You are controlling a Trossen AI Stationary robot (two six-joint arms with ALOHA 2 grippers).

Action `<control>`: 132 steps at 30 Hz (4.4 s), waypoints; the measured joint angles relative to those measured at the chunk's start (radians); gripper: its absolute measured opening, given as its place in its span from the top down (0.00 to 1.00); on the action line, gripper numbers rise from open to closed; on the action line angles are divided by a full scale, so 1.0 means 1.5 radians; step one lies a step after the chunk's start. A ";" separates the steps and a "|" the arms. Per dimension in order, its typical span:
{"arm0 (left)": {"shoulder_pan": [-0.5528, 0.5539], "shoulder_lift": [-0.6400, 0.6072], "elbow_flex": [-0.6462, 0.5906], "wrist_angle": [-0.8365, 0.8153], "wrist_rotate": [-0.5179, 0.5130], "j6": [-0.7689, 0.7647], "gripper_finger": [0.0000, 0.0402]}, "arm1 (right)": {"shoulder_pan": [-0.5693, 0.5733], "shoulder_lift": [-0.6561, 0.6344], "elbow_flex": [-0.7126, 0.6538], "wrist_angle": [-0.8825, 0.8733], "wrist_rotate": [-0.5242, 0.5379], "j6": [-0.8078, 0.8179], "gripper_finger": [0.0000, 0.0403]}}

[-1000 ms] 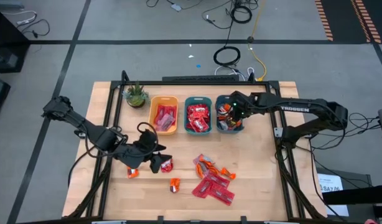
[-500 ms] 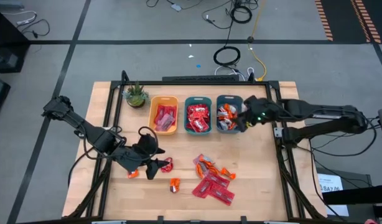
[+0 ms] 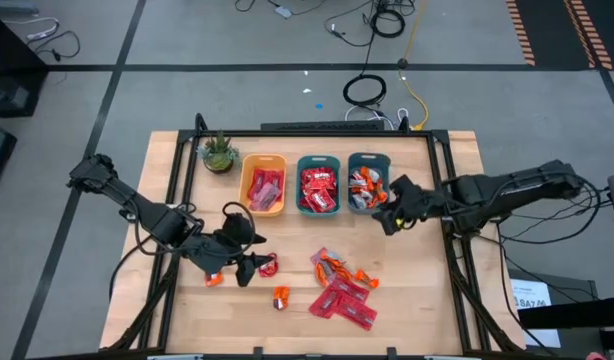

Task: Sort candy
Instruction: Put the red candy into the top left yellow bin

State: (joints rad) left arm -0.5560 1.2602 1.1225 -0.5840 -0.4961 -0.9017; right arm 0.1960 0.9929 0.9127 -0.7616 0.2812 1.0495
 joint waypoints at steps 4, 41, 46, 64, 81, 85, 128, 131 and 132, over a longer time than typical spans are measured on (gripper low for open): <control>0.006 0.000 0.000 0.000 0.000 0.012 0.27 | 0.043 0.025 0.000 0.000 0.006 0.031 0.48; 0.074 0.226 0.008 0.407 0.139 0.137 0.05 | 0.346 0.055 -0.038 -0.128 0.004 0.177 0.48; 0.081 0.354 0.087 0.411 0.170 0.147 0.05 | 0.394 0.056 -0.078 -0.086 0.003 0.200 0.48; 0.034 0.719 0.422 0.133 0.112 0.174 0.05 | 0.506 0.055 -0.109 -0.010 0.004 0.201 0.48; 0.012 0.739 0.425 -0.001 0.087 0.063 0.25 | 0.557 0.055 -0.109 -0.009 0.006 0.195 0.48; 0.012 0.739 0.424 -0.019 0.090 0.063 0.38 | 0.565 0.055 -0.109 -0.010 0.010 0.193 0.48; 0.429 0.190 0.158 0.014 0.282 0.402 0.99 | 0.572 0.055 -0.109 0.047 0.315 0.236 0.48; 0.484 0.131 0.053 0.054 0.293 0.409 0.99 | 0.565 0.055 -0.109 0.046 0.324 0.237 0.48; 0.502 0.113 0.024 0.059 0.293 0.413 0.99 | 0.562 0.055 -0.109 0.046 0.324 0.236 0.48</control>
State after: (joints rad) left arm 0.1968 1.4303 1.1583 -0.4954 -0.0559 -0.2816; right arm 1.0385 1.0761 0.7498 -0.6927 0.7677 1.4035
